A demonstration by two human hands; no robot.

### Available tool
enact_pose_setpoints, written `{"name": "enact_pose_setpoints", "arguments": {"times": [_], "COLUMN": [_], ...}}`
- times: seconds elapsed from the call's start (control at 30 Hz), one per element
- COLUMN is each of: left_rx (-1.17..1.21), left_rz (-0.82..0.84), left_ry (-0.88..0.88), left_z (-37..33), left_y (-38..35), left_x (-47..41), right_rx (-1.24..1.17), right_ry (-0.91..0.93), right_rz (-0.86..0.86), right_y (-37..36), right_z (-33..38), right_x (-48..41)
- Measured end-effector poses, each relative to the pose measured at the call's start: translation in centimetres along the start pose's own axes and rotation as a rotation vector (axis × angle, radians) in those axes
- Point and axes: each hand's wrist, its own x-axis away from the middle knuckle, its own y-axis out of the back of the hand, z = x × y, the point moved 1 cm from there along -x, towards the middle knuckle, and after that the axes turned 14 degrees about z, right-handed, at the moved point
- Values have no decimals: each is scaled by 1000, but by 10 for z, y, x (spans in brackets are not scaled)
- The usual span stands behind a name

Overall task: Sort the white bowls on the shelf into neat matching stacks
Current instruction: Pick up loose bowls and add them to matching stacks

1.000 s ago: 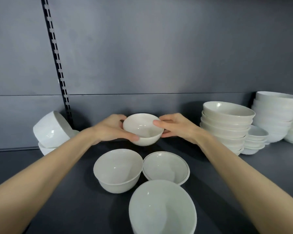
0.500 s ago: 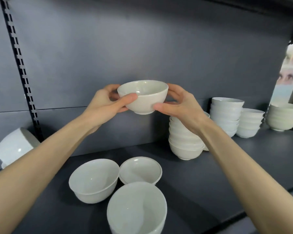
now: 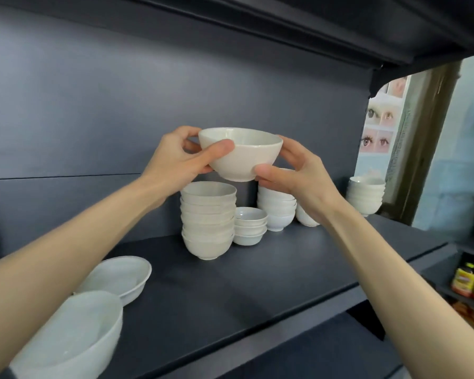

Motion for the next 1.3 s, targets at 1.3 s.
{"name": "enact_pose_setpoints", "arguments": {"times": [1.3], "left_rx": [82], "left_rz": [168], "left_ry": [82], "left_z": [112], "left_y": [-335], "left_x": [-257], "right_rx": [145], "right_ry": [-134], "right_rz": [-111], "right_y": [394], "right_z": [-180], "right_x": [-3]}}
